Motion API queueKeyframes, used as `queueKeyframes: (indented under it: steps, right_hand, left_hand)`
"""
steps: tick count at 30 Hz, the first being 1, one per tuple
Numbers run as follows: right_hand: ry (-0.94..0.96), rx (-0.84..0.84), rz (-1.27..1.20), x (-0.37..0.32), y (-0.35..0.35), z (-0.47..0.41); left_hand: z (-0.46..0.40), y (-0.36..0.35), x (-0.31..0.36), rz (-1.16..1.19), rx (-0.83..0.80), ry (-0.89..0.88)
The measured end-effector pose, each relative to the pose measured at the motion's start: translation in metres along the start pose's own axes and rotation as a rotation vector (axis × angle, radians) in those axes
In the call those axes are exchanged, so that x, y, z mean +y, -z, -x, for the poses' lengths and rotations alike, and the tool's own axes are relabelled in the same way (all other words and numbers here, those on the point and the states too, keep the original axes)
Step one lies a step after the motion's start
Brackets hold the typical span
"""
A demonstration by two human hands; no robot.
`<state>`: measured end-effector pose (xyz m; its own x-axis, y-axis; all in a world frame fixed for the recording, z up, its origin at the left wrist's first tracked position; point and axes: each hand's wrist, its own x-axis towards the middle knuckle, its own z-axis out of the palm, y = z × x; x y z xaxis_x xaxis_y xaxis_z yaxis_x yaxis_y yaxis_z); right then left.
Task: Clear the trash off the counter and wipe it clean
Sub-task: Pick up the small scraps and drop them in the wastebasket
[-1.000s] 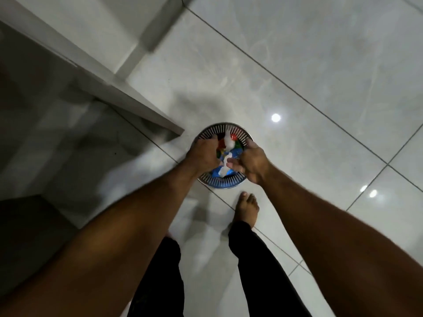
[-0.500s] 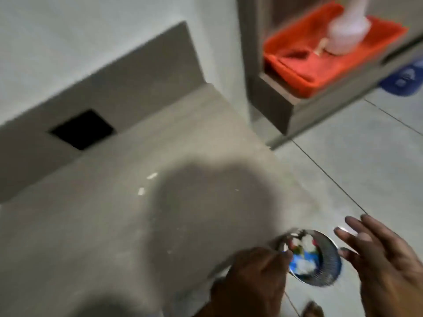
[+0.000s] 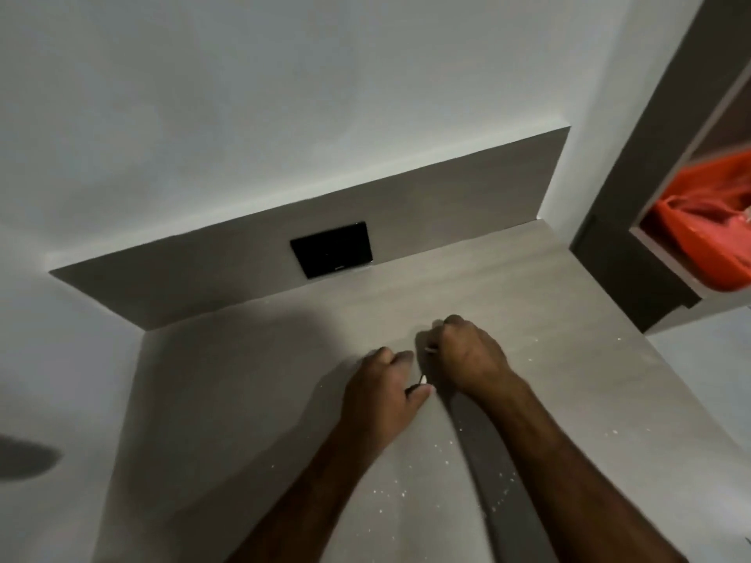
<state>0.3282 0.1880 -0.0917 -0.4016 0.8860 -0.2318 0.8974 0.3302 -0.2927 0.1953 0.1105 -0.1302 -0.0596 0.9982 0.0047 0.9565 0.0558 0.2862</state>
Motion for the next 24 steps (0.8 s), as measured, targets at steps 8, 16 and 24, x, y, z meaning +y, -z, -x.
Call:
queueKeyframes:
  steps: [8,16,24]
  right_hand:
    - [-0.038,-0.006,-0.043,0.028,0.010,0.062]
    - [-0.558,0.682,-1.081,0.198,-0.036,0.274]
    - [-1.201,0.495,-1.137,0.346,-0.250,0.311]
  left_hand:
    - [0.009,0.015,0.055,0.026,0.011,-0.034]
    - [0.127,-0.024,0.232,0.508,0.058,-0.391]
    - [0.158,-0.255,0.306,0.342,-0.321,-0.326]
